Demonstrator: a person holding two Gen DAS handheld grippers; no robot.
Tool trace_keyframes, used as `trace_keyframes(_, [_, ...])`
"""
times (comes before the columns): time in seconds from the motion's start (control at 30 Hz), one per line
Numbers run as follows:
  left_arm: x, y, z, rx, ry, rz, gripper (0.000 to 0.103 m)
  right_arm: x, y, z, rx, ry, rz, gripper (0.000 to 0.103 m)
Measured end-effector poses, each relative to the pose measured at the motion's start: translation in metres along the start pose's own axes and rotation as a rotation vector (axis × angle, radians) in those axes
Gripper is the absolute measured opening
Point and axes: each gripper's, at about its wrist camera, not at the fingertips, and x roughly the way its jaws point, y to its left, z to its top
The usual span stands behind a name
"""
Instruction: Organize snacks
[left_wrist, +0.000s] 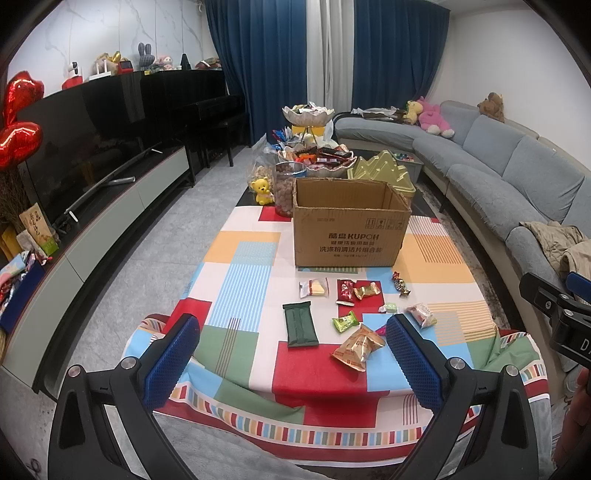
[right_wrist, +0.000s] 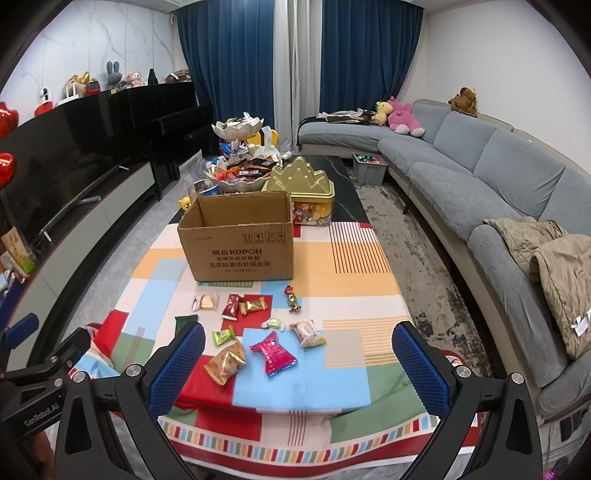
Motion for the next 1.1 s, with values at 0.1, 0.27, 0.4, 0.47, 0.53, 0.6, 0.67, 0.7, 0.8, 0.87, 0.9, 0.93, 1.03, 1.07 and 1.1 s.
trace_keyframes(0.1, [0.0, 0.0, -0.001, 0.001, 0.001, 0.0, 0.102, 0.001, 0.0, -0.001, 0.001, 0.001, -0.001, 0.103])
trace_keyframes(0.27, [0.001, 0.0, -0.001, 0.002, 0.002, 0.0, 0.102, 0.002, -0.001, -0.001, 0.002, 0.003, -0.001, 0.102])
trace_keyframes(0.4, [0.001, -0.001, -0.004, 0.007, 0.001, -0.003, 0.102, 0.002, -0.001, -0.001, 0.002, 0.004, 0.0, 0.103])
trace_keyframes(0.47, [0.001, -0.002, -0.005, 0.012, 0.0, -0.005, 0.102, 0.002, 0.0, -0.001, 0.002, 0.004, -0.001, 0.103])
trace_keyframes(0.53, [0.002, -0.003, -0.007, 0.019, 0.001, -0.007, 0.102, 0.007, -0.002, -0.006, 0.005, 0.007, 0.001, 0.103])
trace_keyframes(0.6, [0.006, -0.007, -0.008, 0.026, 0.004, -0.007, 0.102, 0.008, -0.003, -0.009, 0.009, 0.012, 0.002, 0.103])
trace_keyframes(0.67, [0.008, -0.009, -0.007, 0.032, 0.007, -0.009, 0.102, 0.011, -0.005, -0.012, 0.012, 0.019, 0.004, 0.103])
trace_keyframes(0.7, [0.009, -0.01, -0.006, 0.035, 0.009, -0.011, 0.102, 0.013, -0.005, -0.013, 0.014, 0.022, 0.004, 0.103])
trace_keyframes(0.8, [0.011, -0.011, -0.005, 0.044, 0.013, -0.015, 0.102, 0.017, -0.007, -0.013, 0.017, 0.035, 0.007, 0.103])
trace_keyframes(0.87, [0.013, -0.013, -0.005, 0.05, 0.015, -0.019, 0.102, 0.019, -0.008, -0.012, 0.016, 0.044, 0.009, 0.103])
trace_keyframes(0.9, [0.015, -0.014, -0.005, 0.053, 0.018, -0.022, 0.102, 0.02, -0.008, -0.011, 0.015, 0.048, 0.01, 0.103])
trace_keyframes(0.93, [0.016, -0.015, -0.005, 0.058, 0.021, -0.024, 0.102, 0.022, -0.008, -0.009, 0.014, 0.053, 0.012, 0.103])
trace_keyframes(1.03, [0.021, -0.016, -0.002, 0.065, 0.029, -0.033, 0.102, 0.028, -0.008, -0.009, 0.01, 0.07, 0.017, 0.103])
trace_keyframes(1.07, [0.023, -0.017, -0.002, 0.069, 0.032, -0.037, 0.102, 0.029, -0.007, -0.009, 0.009, 0.075, 0.019, 0.103])
trace_keyframes(1.1, [0.026, -0.017, -0.001, 0.073, 0.037, -0.039, 0.102, 0.031, -0.007, -0.009, 0.008, 0.081, 0.021, 0.103])
